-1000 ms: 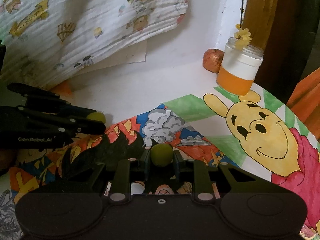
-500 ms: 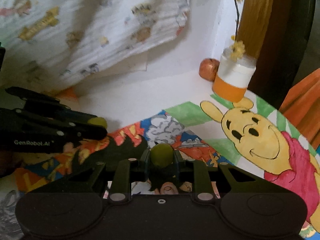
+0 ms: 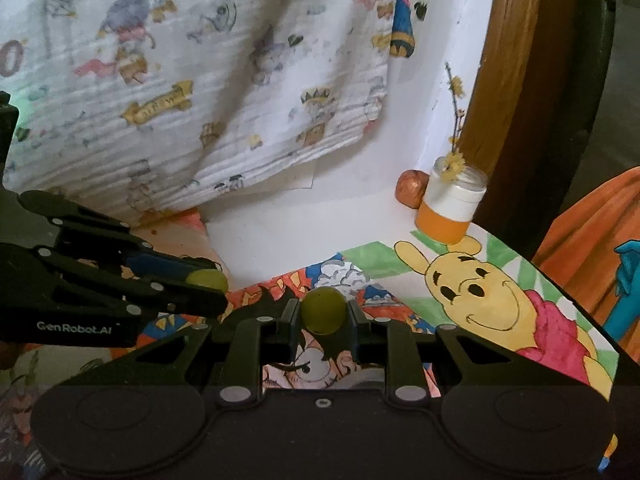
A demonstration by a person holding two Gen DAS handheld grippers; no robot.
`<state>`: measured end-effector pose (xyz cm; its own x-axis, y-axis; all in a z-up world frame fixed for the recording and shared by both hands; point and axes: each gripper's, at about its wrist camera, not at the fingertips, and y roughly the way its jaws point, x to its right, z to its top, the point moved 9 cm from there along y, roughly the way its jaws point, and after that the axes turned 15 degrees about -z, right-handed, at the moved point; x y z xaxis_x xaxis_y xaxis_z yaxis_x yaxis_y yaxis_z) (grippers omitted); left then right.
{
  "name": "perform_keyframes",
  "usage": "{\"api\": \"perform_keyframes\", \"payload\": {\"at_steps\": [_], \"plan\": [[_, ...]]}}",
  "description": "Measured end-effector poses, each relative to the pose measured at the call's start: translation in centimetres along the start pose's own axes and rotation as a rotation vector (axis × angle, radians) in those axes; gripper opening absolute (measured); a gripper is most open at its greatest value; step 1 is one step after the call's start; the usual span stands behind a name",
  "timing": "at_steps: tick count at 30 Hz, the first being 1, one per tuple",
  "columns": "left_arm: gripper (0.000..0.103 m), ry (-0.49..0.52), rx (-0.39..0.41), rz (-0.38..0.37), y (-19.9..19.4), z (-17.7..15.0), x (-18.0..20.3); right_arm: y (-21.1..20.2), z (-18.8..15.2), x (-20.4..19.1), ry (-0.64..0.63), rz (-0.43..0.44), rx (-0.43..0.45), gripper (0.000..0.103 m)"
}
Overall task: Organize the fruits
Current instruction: 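Carry both held green grapes over the metal tray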
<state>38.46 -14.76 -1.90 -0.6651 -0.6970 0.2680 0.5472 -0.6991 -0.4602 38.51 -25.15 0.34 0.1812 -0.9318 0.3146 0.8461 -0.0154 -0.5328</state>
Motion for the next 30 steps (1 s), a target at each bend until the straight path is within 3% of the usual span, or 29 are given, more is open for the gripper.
{"api": "perform_keyframes", "payload": {"at_steps": [16,30], "plan": [[0.026,0.012,-0.003,-0.068,-1.7,-2.5,7.7,-6.8,-4.2,3.5,0.051,-0.052,0.061,0.025],[0.026,0.002,-0.069,-0.124,-1.0,-6.5,11.9,-11.4,-8.3,4.5,0.171,-0.046,0.095,0.026]]}}
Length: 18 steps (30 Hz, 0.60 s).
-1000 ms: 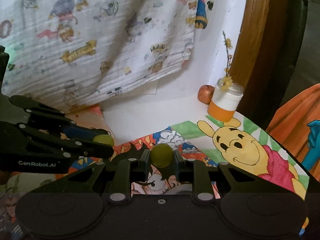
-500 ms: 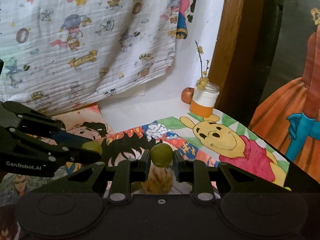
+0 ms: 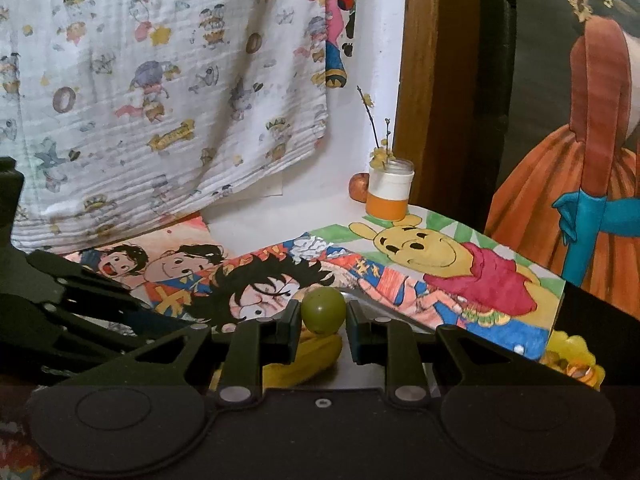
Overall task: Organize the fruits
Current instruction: 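Carry both held green grapes over the metal tray, then lower the grapes onto the tray and open both grippers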
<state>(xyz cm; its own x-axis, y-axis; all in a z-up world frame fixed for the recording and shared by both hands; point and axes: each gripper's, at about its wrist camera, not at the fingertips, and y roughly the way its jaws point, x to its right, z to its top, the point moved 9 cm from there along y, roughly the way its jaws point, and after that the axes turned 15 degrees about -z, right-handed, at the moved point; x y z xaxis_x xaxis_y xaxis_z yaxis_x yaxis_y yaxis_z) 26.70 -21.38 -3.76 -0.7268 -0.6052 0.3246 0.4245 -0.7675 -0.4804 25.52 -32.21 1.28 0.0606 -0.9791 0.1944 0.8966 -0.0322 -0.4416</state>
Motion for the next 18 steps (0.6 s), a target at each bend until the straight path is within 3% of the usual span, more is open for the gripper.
{"api": "perform_keyframes", "payload": {"at_steps": [7,18], "plan": [[0.026,-0.039,-0.015,-0.025,0.8,-1.7,0.5,-2.4,-2.9,0.2,0.025,-0.025,-0.002,0.026],[0.026,-0.051,-0.061,0.004,1.5,-3.5,0.5,-3.9,-7.5,-0.7,0.047,-0.031,-0.098,0.027]]}}
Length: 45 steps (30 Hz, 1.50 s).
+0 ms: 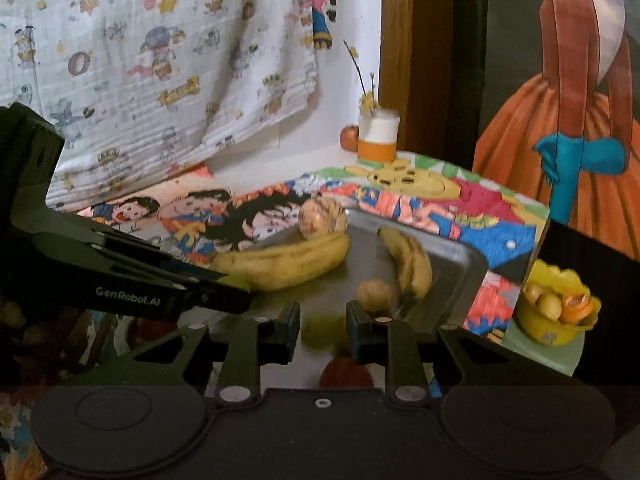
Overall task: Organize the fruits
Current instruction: 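Lower the grapes onto the tray and open both grippers, then lift both open grippers up and away from the tray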
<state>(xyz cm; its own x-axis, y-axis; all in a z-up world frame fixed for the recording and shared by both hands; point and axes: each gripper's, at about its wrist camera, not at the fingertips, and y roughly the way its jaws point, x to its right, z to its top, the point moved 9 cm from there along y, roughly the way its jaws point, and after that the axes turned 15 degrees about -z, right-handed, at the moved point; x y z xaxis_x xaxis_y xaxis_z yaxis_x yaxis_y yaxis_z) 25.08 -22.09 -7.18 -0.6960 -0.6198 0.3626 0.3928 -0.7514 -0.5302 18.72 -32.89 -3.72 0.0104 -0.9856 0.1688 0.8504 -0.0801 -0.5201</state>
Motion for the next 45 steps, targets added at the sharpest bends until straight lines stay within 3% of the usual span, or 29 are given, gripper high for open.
{"api": "perform_keyframes", "payload": {"at_steps": [6,21,31,38,45], "plan": [[0.026,0.001,-0.020,0.023,0.4,-0.5,-0.1,0.4,-0.9,-0.6,-0.003,0.007,-0.042,0.027],[0.027,-0.008,-0.023,0.030,0.5,-0.7,-0.3,0.4,-0.9,-1.0,0.005,0.013,-0.036,0.028],[0.031,-0.038,0.011,0.043,-0.7,-0.1,-0.3,-0.5,-0.5,0.4,0.115,-0.017,0.010,0.044],[0.051,-0.056,0.076,0.066,-2.8,1.0,-0.3,-1.4,0.0,1.8,0.257,-0.032,0.053,0.057],[0.074,-0.069,0.152,0.108,-5.5,1.8,-0.2,-3.4,1.3,1.5,0.262,-0.054,0.126,0.073]]}}
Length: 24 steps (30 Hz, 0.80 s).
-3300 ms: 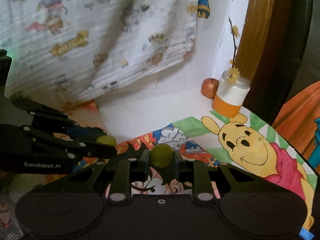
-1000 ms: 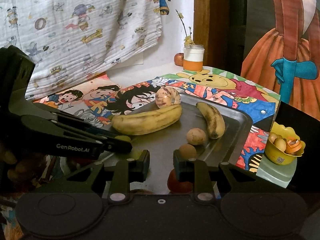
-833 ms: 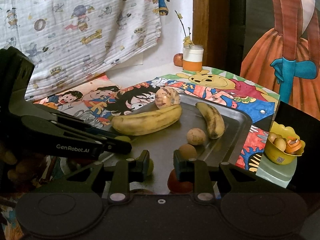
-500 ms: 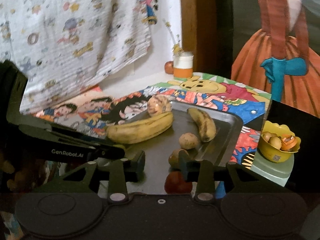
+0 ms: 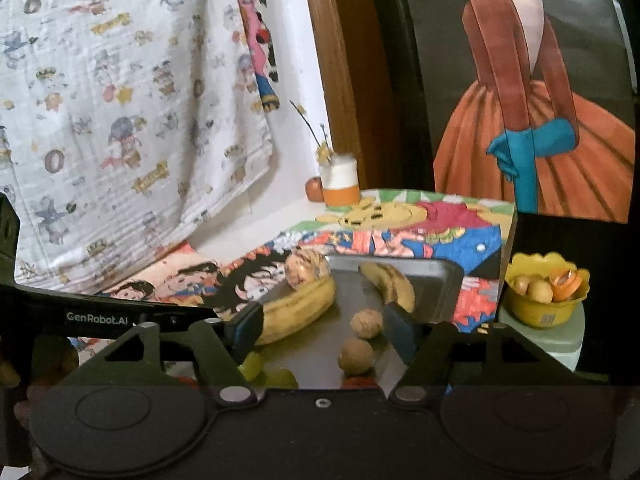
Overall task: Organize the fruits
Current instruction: 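Lift both open grippers up and away from the tray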
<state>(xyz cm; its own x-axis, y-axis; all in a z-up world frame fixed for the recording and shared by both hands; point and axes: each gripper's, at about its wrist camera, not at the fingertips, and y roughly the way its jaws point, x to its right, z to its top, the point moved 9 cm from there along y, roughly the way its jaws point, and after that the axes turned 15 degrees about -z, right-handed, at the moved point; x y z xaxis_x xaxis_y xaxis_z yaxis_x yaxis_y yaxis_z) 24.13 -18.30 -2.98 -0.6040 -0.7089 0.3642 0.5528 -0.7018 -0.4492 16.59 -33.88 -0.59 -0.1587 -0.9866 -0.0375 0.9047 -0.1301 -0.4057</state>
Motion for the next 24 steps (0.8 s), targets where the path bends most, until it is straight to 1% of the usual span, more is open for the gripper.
{"api": "perform_keyframes", "payload": {"at_steps": [2,7,9,15,19,24], "plan": [[0.082,-0.007,0.027,0.018,-0.9,0.3,-0.1,-0.6,0.5,-0.3,0.002,0.003,0.020,0.077],[0.092,-0.022,0.080,0.049,-3.1,1.0,-0.1,-2.2,2.0,-0.7,0.012,0.003,0.068,0.087],[0.098,-0.029,0.104,0.066,-4.0,1.2,-0.2,-2.8,2.5,-0.9,0.011,-0.003,0.090,0.093],[0.102,-0.050,0.159,0.095,-6.3,1.4,-0.3,-4.7,3.2,-1.7,0.008,-0.005,0.134,0.101],[0.103,-0.056,0.189,0.111,-7.4,1.4,-0.1,-5.6,3.2,-2.1,0.010,-0.007,0.150,0.102],[0.103,-0.055,0.219,0.151,-8.4,1.2,0.2,-6.6,3.0,-2.1,0.033,-0.014,0.154,0.102]]}}
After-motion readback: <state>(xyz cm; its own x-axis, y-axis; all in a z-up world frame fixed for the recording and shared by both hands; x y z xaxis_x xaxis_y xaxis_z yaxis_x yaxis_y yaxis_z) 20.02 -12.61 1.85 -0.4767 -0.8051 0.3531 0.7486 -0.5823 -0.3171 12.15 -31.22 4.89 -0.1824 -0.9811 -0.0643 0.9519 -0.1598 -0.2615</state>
